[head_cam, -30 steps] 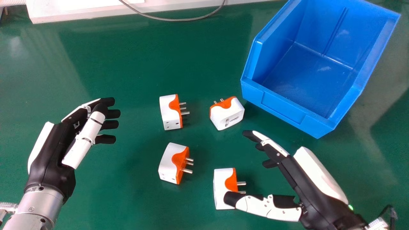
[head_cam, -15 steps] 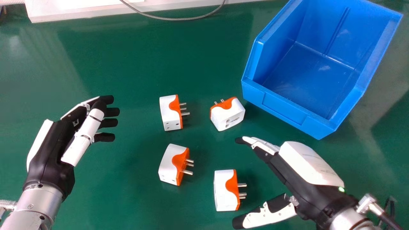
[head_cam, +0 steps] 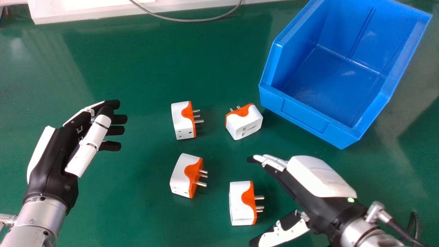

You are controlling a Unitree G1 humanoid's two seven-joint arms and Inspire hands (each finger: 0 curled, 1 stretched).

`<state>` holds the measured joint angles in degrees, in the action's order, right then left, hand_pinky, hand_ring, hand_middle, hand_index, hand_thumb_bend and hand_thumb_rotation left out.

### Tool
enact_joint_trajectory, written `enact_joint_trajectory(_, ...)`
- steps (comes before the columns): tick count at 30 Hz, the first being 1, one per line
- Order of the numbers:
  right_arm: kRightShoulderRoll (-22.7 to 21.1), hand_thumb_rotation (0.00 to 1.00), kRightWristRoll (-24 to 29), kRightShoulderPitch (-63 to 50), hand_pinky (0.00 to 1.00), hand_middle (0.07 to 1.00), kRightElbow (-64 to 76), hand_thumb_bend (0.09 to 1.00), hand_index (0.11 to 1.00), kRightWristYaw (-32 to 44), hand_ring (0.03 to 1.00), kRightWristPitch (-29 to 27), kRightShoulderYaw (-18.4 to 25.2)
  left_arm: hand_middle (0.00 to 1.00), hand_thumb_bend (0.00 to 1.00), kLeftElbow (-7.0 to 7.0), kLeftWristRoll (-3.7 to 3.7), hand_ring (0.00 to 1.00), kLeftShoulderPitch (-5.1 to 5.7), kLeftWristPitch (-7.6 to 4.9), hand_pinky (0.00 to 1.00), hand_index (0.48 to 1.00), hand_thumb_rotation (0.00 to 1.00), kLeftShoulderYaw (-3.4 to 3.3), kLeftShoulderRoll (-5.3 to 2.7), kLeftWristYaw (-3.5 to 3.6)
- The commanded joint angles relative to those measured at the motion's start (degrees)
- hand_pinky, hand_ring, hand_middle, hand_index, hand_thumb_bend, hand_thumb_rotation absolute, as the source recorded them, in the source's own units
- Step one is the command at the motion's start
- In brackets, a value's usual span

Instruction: Pick all objects and put in blue box

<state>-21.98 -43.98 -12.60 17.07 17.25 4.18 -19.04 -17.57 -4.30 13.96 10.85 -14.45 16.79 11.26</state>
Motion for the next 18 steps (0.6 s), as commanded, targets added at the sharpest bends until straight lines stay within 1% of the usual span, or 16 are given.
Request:
enact_joint_trajectory(1, 0.25, 0.26, -1.09, 1.9, 0.79, 0.921, -0.87, 0.746, 0.894, -1.77, 0.883, -0.96, -0.68, 0.74, 0.4, -1.76, 0.56, 0.73, -0.48, 0.11, 0.64, 0.786, 0.77, 0.13, 0.29, -0.38)
enact_joint_trajectory(6, 0.15, 0.27, -3.59, 3.66, 0.78, 0.908, -4.64, 0.732, 0.878, -6.25, 0.87, -3.11, -2.76, 0.73, 0.39, -1.49, 0.49, 0.73, -0.77, 0.1, 0.64, 0.784, 0.77, 0.11, 0.43, -0.41)
enact_joint_trajectory(9, 0.37, 0.27, -5.63, 4.26, 0.75, 0.895, -6.35, 0.732, 0.865, -8.9, 0.85, -3.68, -3.97, 0.73, 0.38, -1.66, 0.48, 0.73, -0.82, 0.26, 0.64, 0.782, 0.76, 0.16, 0.39, -0.44)
enact_joint_trajectory(10, 0.42, 0.27, -6.05, 4.45, 0.73, 0.885, -6.62, 0.731, 0.856, -9.36, 0.836, -3.65, -4.23, 0.73, 0.38, -1.76, 0.48, 0.73, -0.88, 0.38, 0.64, 0.781, 0.76, 0.17, 0.41, -0.45)
enact_joint_trajectory(13, 0.66, 0.27, -7.76, 5.33, 0.71, 0.877, -7.53, 0.732, 0.847, -10.45, 0.823, -3.07, -5.14, 0.73, 0.38, -1.76, 0.46, 0.73, -1.05, 0.5, 0.63, 0.78, 0.76, 0.19, 0.48, -0.39)
enact_joint_trajectory(18, 1.93, 0.29, -9.53, 7.34, 0.69, 0.866, -8.96, 0.733, 0.835, -10.1, 0.813, -0.85, -6.09, 0.73, 0.38, -1.39, 0.21, 0.73, -1.39, 0.59, 0.63, 0.779, 0.76, 0.03, 0.68, -0.12)
